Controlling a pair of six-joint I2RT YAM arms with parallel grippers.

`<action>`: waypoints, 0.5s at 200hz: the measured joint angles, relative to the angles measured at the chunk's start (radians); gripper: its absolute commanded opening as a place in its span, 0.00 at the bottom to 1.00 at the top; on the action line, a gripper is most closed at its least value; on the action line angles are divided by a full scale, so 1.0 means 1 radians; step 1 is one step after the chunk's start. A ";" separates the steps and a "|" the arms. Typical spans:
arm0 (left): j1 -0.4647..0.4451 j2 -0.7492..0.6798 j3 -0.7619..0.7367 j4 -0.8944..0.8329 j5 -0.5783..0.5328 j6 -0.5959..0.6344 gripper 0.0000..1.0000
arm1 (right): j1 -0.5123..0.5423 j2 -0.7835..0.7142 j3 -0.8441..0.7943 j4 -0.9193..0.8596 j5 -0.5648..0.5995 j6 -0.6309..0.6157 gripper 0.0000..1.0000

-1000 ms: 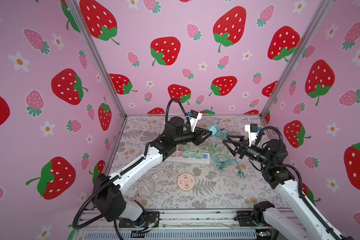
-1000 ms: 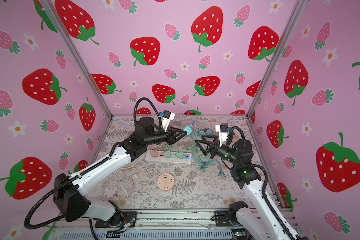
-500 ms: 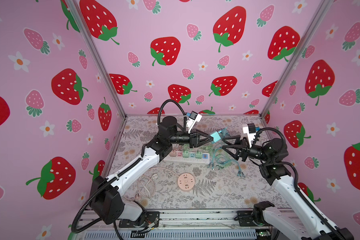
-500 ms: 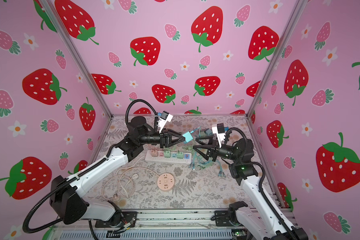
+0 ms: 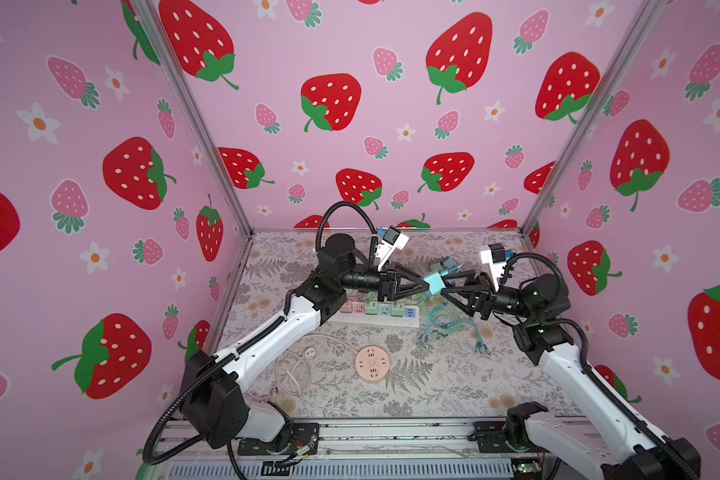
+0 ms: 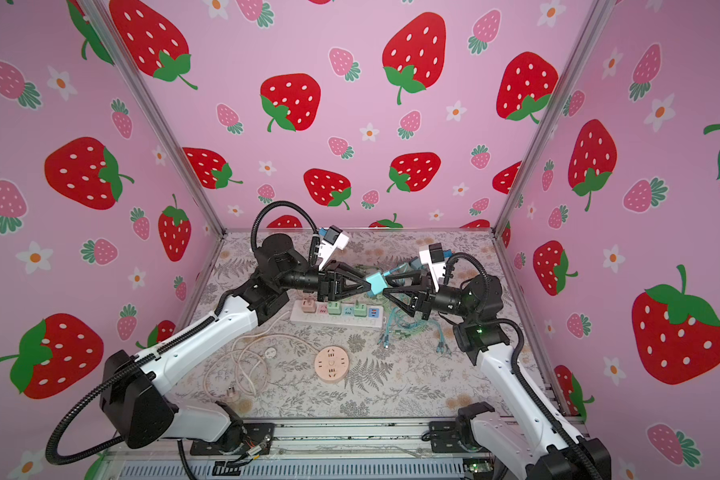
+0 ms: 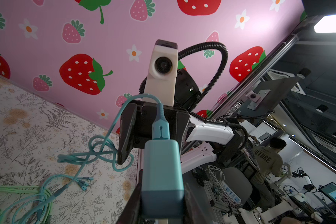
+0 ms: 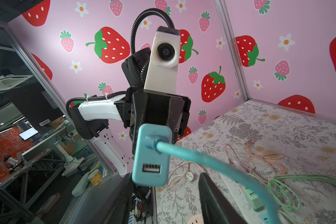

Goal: Insert the plug

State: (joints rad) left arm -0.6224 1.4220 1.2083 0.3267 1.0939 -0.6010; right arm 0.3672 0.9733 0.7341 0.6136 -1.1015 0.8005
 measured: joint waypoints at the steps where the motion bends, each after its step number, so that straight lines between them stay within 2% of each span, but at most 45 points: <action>1: 0.000 0.000 0.000 -0.001 0.000 0.002 0.00 | 0.000 0.000 0.000 0.000 0.000 0.000 0.53; 19: -0.002 0.002 0.000 -0.018 -0.001 0.018 0.00 | 0.004 0.005 0.013 0.000 0.001 0.009 0.53; 23: -0.003 0.003 0.000 -0.019 0.000 0.022 0.00 | 0.006 0.006 0.016 0.000 0.001 0.010 0.49; 48: -0.005 0.017 0.000 -0.036 -0.002 0.034 0.00 | 0.012 0.014 0.030 0.000 0.001 0.014 0.44; 100: -0.009 0.032 0.000 -0.051 -0.002 0.051 0.00 | 0.026 0.035 0.030 -0.001 0.005 0.016 0.39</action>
State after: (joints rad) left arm -0.6315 1.4540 1.2083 0.2752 1.0920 -0.5495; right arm 0.3931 1.0088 0.7643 0.6125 -1.0962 0.8165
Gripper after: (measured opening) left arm 0.313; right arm 0.399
